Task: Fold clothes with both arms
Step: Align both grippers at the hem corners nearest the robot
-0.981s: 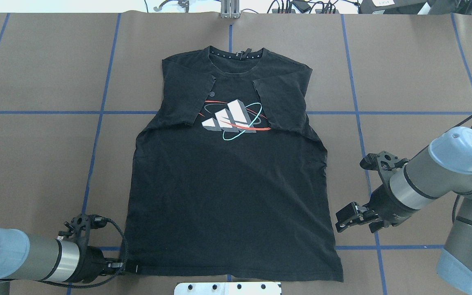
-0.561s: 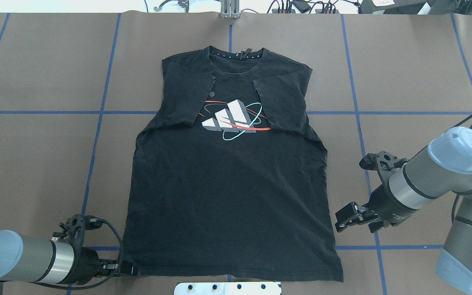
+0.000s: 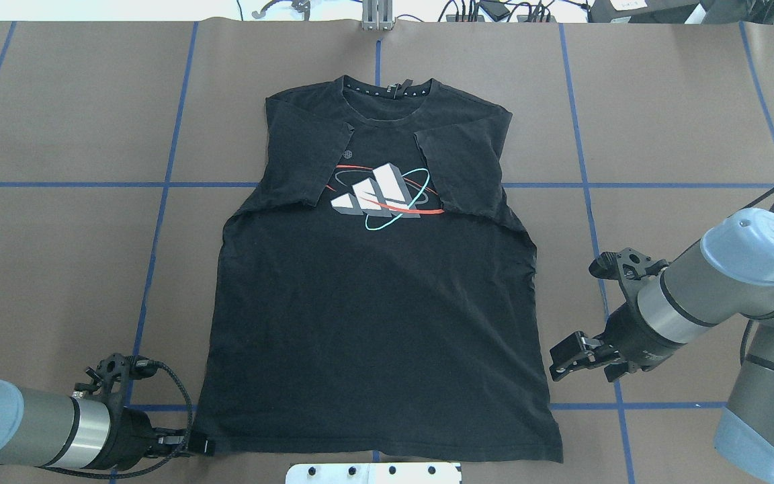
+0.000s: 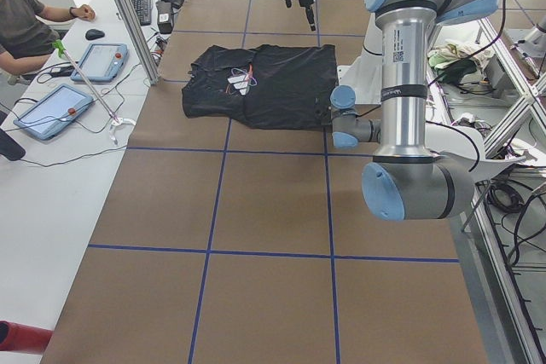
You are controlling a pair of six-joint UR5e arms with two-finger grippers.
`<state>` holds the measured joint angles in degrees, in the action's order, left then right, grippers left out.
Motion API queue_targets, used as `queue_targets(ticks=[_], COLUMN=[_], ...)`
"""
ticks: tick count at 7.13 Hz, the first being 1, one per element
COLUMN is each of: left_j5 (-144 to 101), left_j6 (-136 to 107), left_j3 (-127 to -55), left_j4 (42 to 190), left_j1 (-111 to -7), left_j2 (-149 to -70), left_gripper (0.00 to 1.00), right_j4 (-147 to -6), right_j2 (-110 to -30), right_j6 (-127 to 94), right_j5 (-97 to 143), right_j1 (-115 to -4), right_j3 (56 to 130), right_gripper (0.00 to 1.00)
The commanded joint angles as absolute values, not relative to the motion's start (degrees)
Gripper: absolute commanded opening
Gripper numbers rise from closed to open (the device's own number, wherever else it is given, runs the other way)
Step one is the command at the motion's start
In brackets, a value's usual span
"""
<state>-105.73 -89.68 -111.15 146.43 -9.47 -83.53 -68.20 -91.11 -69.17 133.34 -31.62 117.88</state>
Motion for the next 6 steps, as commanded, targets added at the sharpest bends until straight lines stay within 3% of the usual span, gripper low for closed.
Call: queue_targets(ticks=[1, 5, 6], left_j5=[-105.73, -105.73, -105.73], left_j6=[-90.18, -90.18, -90.26], left_j3=[-111.18, -110.30, -110.30], left_j4=[146.43, 145.29, 145.28], left_j1=[-9.05, -8.70, -8.70], left_j2=[-84.11, -85.60, -85.61], left_gripper=[0.52, 0.52, 0.42], right_j4=[-68.12, -68.12, -68.12], right_j2=[-91.23, -90.97, -90.97], right_j6=[-69.17, -69.17, -69.17], right_j5=[133.33, 133.42, 133.33], right_j1=[-31.64, -31.64, -31.55], right_j3=[117.69, 117.51, 117.51], right_gripper=[1.00, 1.00, 1.00])
